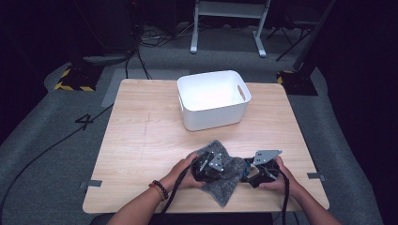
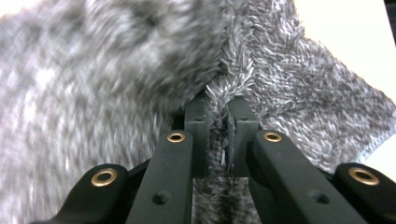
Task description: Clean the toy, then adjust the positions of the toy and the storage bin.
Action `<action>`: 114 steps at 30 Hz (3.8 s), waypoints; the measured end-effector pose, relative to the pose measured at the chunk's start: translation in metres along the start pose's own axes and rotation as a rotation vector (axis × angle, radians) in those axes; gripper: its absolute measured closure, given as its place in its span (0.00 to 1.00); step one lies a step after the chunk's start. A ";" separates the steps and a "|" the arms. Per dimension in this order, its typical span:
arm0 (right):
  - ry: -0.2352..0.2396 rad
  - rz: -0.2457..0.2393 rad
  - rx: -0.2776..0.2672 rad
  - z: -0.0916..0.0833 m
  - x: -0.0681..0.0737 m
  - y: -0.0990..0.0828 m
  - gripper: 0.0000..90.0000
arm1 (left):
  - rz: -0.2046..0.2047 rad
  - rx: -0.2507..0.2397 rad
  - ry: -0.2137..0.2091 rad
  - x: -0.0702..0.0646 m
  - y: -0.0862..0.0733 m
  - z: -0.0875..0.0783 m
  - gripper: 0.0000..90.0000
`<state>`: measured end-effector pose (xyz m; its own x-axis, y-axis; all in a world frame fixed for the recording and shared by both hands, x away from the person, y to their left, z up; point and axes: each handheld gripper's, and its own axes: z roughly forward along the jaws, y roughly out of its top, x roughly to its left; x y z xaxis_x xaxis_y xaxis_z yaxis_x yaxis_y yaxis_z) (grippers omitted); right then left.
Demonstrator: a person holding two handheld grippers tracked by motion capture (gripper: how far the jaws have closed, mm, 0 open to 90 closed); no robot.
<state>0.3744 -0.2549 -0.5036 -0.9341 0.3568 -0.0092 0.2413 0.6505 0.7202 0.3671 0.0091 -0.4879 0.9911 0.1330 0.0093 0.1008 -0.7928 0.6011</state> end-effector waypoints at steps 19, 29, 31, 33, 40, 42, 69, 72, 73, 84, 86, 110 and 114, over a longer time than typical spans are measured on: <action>0.008 -0.007 0.009 -0.004 -0.004 -0.003 0.27 | -0.163 0.000 0.121 0.014 -0.057 -0.043 0.91; 0.012 -0.011 0.006 -0.004 -0.005 -0.003 0.27 | -0.335 -0.067 0.157 0.033 -0.102 -0.070 0.90; 0.013 -0.011 0.008 -0.004 -0.005 -0.003 0.27 | -0.351 -0.089 0.142 0.037 -0.108 -0.073 0.90; 0.013 -0.012 0.010 -0.004 -0.005 -0.003 0.27 | -0.369 -0.111 0.131 0.040 -0.113 -0.074 0.90; 0.014 -0.014 0.010 -0.004 -0.005 -0.003 0.27 | -0.364 -0.122 0.121 0.039 -0.114 -0.074 0.86; 0.014 -0.015 0.014 -0.004 -0.005 -0.002 0.27 | -0.372 -0.134 0.104 0.040 -0.115 -0.074 0.81; -0.014 -0.031 0.054 -0.002 -0.002 0.006 0.23 | -0.432 -0.086 0.260 0.037 -0.107 -0.078 0.21; -0.008 -0.034 0.051 -0.001 -0.002 0.008 0.23 | -0.428 -0.064 0.257 0.038 -0.107 -0.075 0.21; -0.011 -0.033 0.053 -0.001 -0.001 0.008 0.23 | -0.426 -0.058 0.261 0.037 -0.107 -0.074 0.21; -0.016 -0.035 0.052 -0.004 -0.002 0.013 0.24 | -0.403 -0.032 0.264 0.039 -0.106 -0.069 0.18; -0.015 -0.039 0.051 -0.003 -0.002 0.017 0.24 | -0.405 -0.042 0.264 0.040 -0.107 -0.068 0.18; -0.003 -0.043 0.087 0.013 0.001 0.050 0.24 | -0.389 -0.081 0.289 0.039 -0.110 -0.064 0.16; -0.001 -0.063 0.098 0.016 0.003 0.057 0.25 | -0.387 -0.088 0.288 0.039 -0.111 -0.064 0.16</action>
<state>0.3898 -0.2064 -0.4740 -0.9479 0.3142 -0.0530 0.2072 0.7341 0.6467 0.3888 0.1406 -0.5028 0.8166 0.5770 -0.0146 0.4365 -0.6009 0.6696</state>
